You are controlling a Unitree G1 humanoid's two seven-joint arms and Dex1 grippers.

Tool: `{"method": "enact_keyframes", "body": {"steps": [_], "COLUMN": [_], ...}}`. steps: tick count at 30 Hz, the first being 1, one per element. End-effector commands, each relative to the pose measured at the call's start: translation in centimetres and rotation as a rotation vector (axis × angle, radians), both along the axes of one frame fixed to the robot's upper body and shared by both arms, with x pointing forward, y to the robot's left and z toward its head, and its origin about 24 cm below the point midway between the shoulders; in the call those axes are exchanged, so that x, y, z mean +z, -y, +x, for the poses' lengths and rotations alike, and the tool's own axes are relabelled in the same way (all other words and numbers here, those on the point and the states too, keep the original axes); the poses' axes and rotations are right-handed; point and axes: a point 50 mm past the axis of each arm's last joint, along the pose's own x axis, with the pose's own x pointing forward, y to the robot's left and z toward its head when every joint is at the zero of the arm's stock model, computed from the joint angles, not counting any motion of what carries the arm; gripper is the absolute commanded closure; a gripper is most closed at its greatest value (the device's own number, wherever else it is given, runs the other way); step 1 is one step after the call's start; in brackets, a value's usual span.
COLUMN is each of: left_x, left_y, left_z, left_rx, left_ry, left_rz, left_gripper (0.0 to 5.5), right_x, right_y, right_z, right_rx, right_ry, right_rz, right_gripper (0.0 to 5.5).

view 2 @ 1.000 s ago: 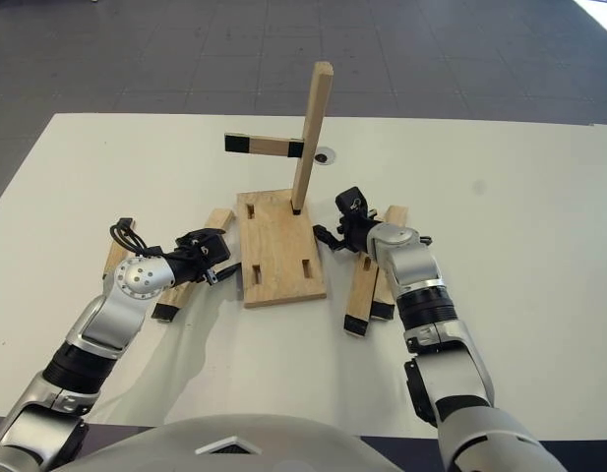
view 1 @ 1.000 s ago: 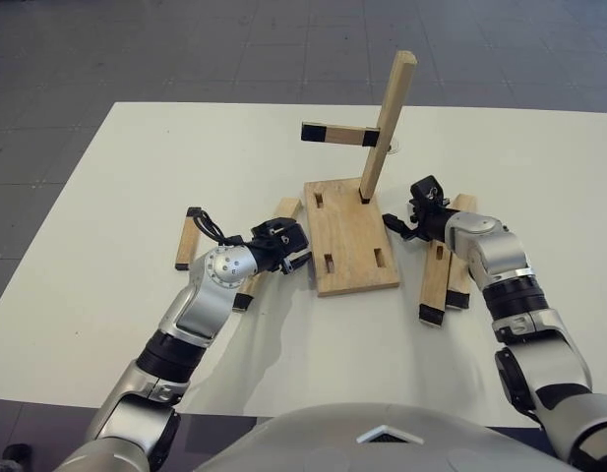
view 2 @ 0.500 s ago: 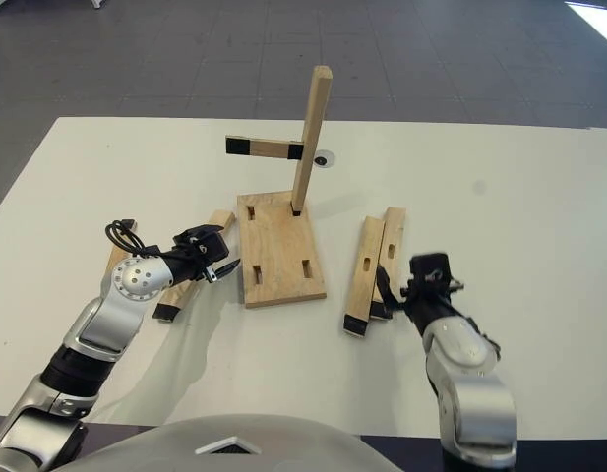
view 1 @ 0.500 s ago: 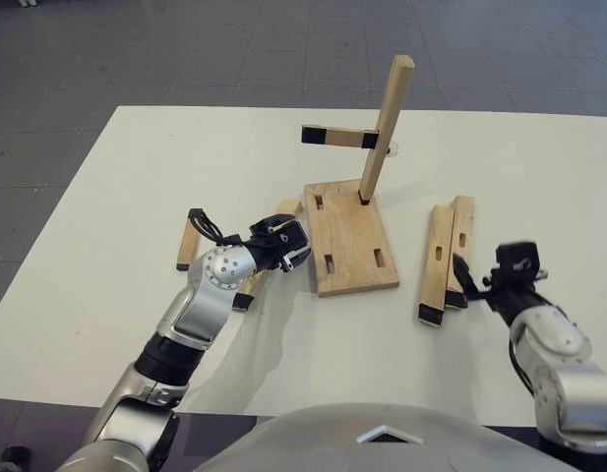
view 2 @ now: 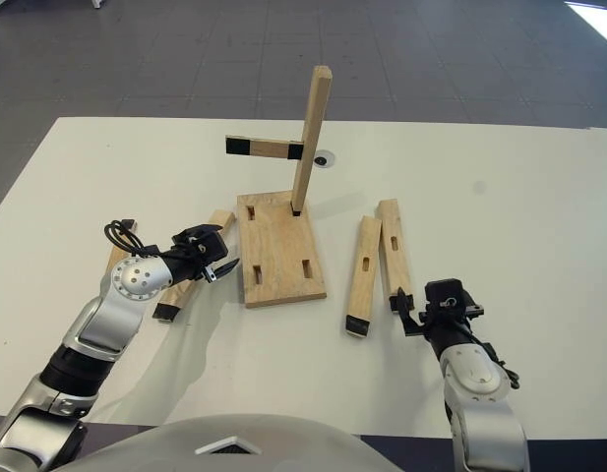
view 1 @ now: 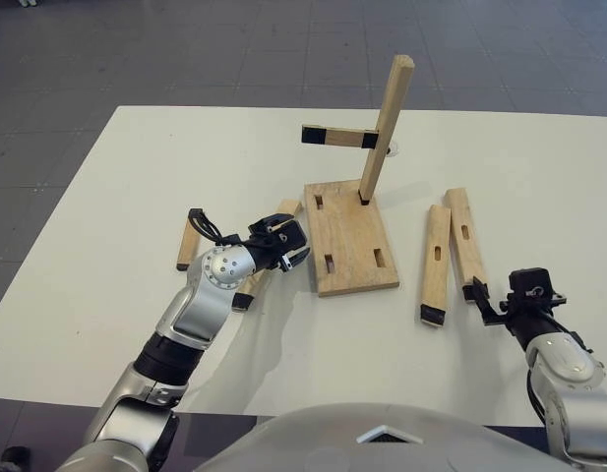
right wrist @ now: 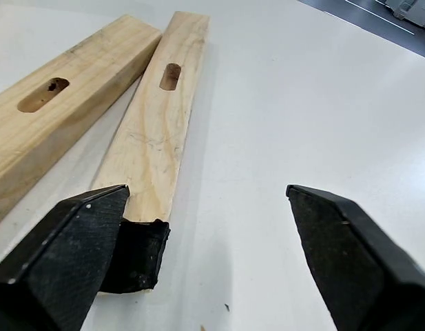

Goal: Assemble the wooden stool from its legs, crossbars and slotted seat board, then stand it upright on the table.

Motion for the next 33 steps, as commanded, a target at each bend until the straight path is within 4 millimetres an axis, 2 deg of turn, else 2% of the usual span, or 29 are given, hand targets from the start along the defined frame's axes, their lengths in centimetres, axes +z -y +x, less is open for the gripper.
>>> {"method": "enact_keyframes", "body": {"steps": [1,4,6,18,30,33], "left_x": [0.0,0.0,-0.1,-0.2,0.0,0.2], "left_y": [0.0,0.3,0.5,0.3,-0.1,-0.5], "left_z": [-0.2,-0.3,-0.5,-0.5,-0.1,0.1], "left_rx": [0.015,0.020,0.019,0.029,0.045,0.057], "left_ry": [0.003,-0.001,-0.006,-0.008,0.005,0.019], "left_rz": [0.002,-0.017,-0.023,-0.017,-0.012,-0.009], "left_gripper": [1.82,1.82,1.82,1.82,1.82,1.82], "right_x": [1.9,3.3,3.2,-0.9,-2.4,-1.6], "right_y": [-0.3,-1.0,-1.6,-1.2,-1.7,-1.3], "right_z": [1.0,1.6,1.7,2.5,1.5,2.2], "right_rx": [0.011,0.027,0.036,0.012,-0.034,-0.061], "right_ry": [0.076,0.129,0.114,-0.132,-0.167,-0.094], "right_rz": [-0.011,-0.014,0.026,0.187,0.265,0.241], "right_gripper": [1.27,1.27,1.27,1.27,3.43,3.47]}}
